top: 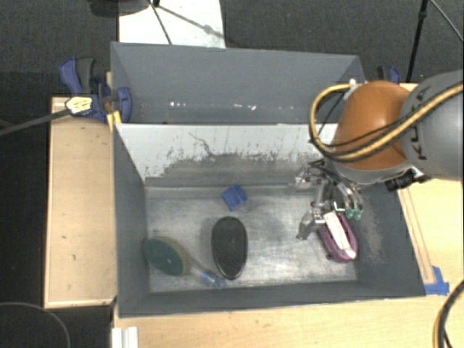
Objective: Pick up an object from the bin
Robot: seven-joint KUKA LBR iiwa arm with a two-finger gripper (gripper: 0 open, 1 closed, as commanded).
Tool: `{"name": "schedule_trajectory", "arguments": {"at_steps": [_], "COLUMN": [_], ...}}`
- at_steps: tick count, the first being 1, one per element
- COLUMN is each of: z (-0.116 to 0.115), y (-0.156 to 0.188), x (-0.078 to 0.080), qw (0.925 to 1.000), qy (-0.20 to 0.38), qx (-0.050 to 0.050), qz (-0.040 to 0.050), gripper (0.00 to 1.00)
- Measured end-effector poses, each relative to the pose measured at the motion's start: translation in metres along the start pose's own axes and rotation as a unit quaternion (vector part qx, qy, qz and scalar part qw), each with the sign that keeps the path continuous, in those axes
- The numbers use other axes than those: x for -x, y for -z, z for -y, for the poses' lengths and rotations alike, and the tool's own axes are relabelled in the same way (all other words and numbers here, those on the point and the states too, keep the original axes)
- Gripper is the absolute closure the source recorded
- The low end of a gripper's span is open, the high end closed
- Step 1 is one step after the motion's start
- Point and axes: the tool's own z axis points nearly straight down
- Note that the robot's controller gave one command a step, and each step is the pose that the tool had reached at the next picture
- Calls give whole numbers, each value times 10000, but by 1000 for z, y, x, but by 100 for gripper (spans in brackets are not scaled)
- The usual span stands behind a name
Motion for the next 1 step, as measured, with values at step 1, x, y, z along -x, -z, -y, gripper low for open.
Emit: {"name": "schedule_trajectory", "arguments": {"at_steps": [1], "z": [-53], "y": [17], "x": [-45], "qw": [9969], "qy": [785], "qx": [7], "qz": [29], "gripper": [0]}}
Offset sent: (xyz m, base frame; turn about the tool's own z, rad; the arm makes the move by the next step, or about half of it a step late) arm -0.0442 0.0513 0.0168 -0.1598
